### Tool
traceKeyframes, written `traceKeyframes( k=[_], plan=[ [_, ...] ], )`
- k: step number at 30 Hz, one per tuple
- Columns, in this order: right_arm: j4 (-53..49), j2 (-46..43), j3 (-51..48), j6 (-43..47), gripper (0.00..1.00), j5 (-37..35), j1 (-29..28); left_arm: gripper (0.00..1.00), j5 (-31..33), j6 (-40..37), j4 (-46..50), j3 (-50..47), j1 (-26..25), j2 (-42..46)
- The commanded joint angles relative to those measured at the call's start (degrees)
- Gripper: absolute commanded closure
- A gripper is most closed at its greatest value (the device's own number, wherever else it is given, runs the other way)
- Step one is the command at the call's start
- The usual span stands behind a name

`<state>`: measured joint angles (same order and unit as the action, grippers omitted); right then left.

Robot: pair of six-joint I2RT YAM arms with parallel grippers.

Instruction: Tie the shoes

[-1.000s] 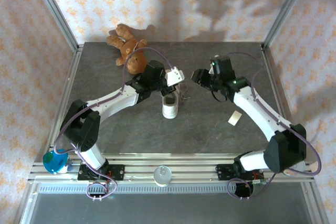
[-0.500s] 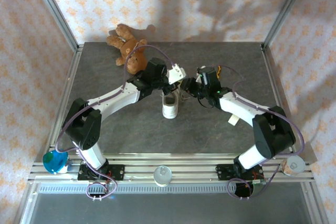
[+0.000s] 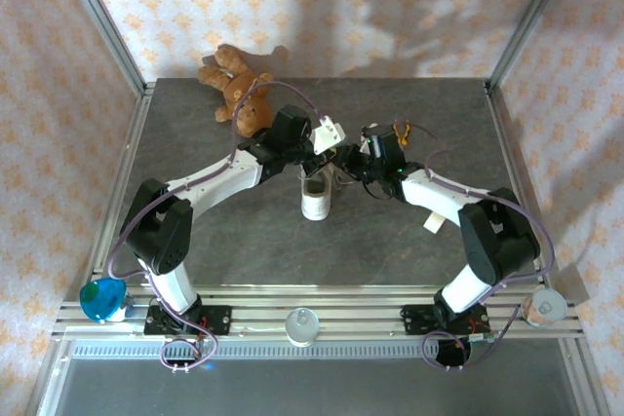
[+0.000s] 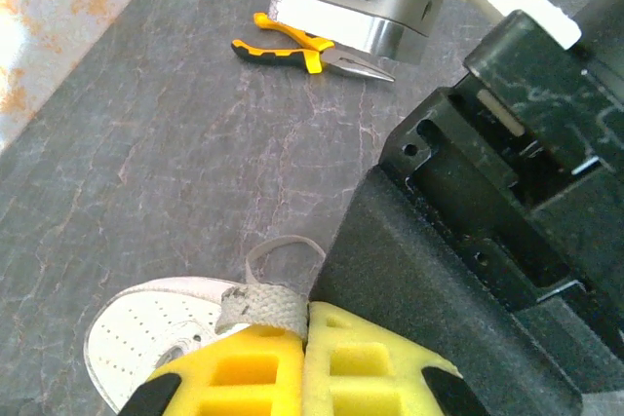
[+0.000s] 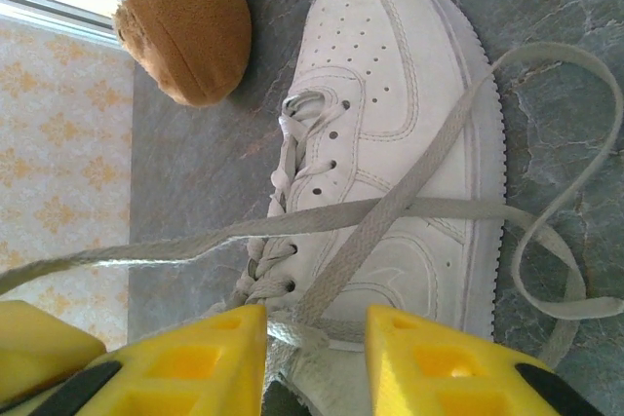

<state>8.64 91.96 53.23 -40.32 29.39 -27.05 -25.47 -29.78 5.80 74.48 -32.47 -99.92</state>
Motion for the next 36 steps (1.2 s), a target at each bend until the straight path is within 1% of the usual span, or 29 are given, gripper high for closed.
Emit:
traceKeyframes(
  k=[1, 6, 8, 9, 11, 13, 14, 17, 19, 22, 24, 27, 29, 31, 34, 36],
  plan=[
    [1.6, 0.3, -0.1, -1.1, 0.7, -1.0, -0.7, 1.0, -2.6, 1.4, 1.0, 1.8, 0.3, -0.6],
    [1.6, -2.0, -2.2, -1.1, 0.7, -1.6, 1.2, 1.0, -3.4, 2.9, 0.7, 1.4, 0.9, 1.0],
    [2.0, -3.1, -2.9, 1.5, 0.69, -0.5, 2.2, 1.0, -3.5, 3.1, 0.8, 1.3, 1.2, 1.7],
    [1.5, -4.0, -3.0, 4.4, 0.68, -0.2, 2.4, 1.0, -3.8, 3.3, 0.8, 1.3, 1.4, 2.0],
    [-0.1, -5.9, -3.1, 11.8, 0.65, -0.4, 2.7, 1.0, -4.3, 3.7, 1.0, 1.4, 1.8, 2.2],
    [-2.5, -8.0, -2.7, 21.8, 0.59, -0.9, 2.7, 1.0, -4.7, 3.6, 1.4, 1.4, 2.1, 2.4],
    [-3.8, -9.0, -2.3, 26.4, 0.57, -0.8, 2.7, 1.0, -4.8, 3.6, 1.6, 1.4, 2.2, 2.4],
    [-8.1, -11.5, -0.9, 44.5, 0.53, 1.5, 2.5, 1.0, -5.7, 4.1, 1.7, 1.2, 2.7, 2.7],
    [-11.0, -12.4, -0.2, 55.4, 0.5, 1.2, 2.3, 1.0, -6.4, 4.9, 1.2, 0.7, 3.2, 2.8],
    [-15.8, -11.8, 1.0, 70.5, 0.47, -0.6, 1.6, 1.0, -7.2, 6.2, -0.2, -0.2, 3.6, 3.0],
    [-16.7, -10.3, 0.7, 78.7, 0.45, -3.0, 1.0, 1.0, -7.9, 7.3, -1.4, -0.7, 3.9, 3.1],
    [-19.3, -6.0, 1.5, 89.8, 0.45, -3.1, 0.6, 1.0, -8.8, 8.4, -2.4, -1.1, 4.1, 2.9],
    [-19.8, -2.8, 2.9, 93.1, 0.48, -3.6, 0.4, 1.0, -9.5, 8.9, -2.6, -1.0, 4.1, 2.7],
    [-16.2, -0.5, 3.3, 93.7, 0.54, -3.9, 0.2, 1.0, -9.8, 9.2, -2.6, -1.0, 4.2, 2.5],
    [-8.4, 0.7, 1.5, 92.6, 0.54, -3.7, 0.1, 1.0, -10.0, 9.3, -2.2, -0.6, 4.2, 2.4],
    [-5.2, 1.1, 0.4, 92.3, 0.54, -4.1, 0.1, 1.0, -10.1, 9.2, -1.6, -0.4, 4.3, 2.4]
  ],
)
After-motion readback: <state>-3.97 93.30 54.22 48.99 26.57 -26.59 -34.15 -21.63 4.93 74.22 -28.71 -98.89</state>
